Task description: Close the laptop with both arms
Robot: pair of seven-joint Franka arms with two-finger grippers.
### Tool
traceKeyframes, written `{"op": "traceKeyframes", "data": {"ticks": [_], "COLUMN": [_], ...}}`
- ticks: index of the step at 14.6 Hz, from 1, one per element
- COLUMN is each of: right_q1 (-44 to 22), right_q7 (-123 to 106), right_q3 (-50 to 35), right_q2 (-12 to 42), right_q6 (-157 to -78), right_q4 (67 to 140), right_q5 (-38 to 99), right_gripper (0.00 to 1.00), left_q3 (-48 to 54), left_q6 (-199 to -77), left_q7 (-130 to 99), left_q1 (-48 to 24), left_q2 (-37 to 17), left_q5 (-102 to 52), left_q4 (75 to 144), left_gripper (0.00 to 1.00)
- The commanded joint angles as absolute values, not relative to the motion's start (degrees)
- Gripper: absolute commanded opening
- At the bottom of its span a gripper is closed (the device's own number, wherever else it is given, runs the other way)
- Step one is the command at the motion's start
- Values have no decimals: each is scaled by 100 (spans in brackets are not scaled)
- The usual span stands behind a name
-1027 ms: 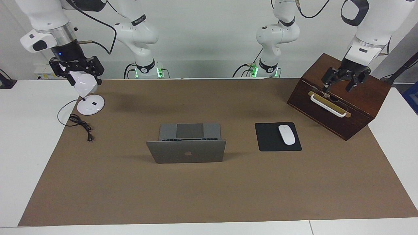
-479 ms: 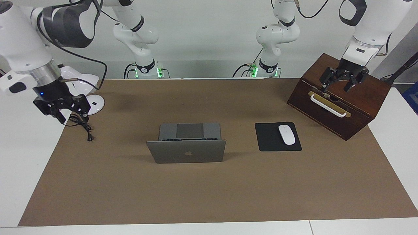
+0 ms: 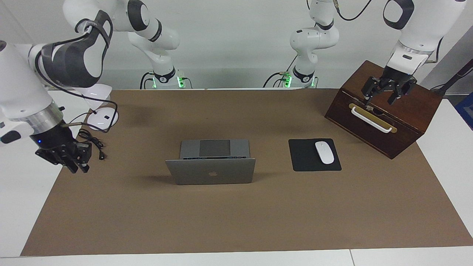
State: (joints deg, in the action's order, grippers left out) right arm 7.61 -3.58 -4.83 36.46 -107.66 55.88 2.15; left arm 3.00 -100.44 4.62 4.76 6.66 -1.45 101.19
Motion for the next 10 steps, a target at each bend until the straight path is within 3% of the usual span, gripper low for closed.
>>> {"op": "traceKeyframes", "data": {"ticks": [1,4,10], "right_q1": [362,-446,-1230], "right_q7": [113,876,1801], "right_q3": [-501,-142,114], "right_q2": [4235,4350,4228], "right_q6": [-11116,-11189,-10531], "right_q4": [4958,4860,4895], "right_q5": [220,-114,-141], "right_gripper": [0,0,0], "left_q3": [264,272,290], "left_q6": [-10169,-10247,-10274], "left_q7": [483,457,-1345], "left_q1": [404,404,141], "left_q2": [817,817,791], "left_q5": [-167,-167,-158], "left_q4": [10336,10345,10275], "left_gripper": [0,0,0]}}
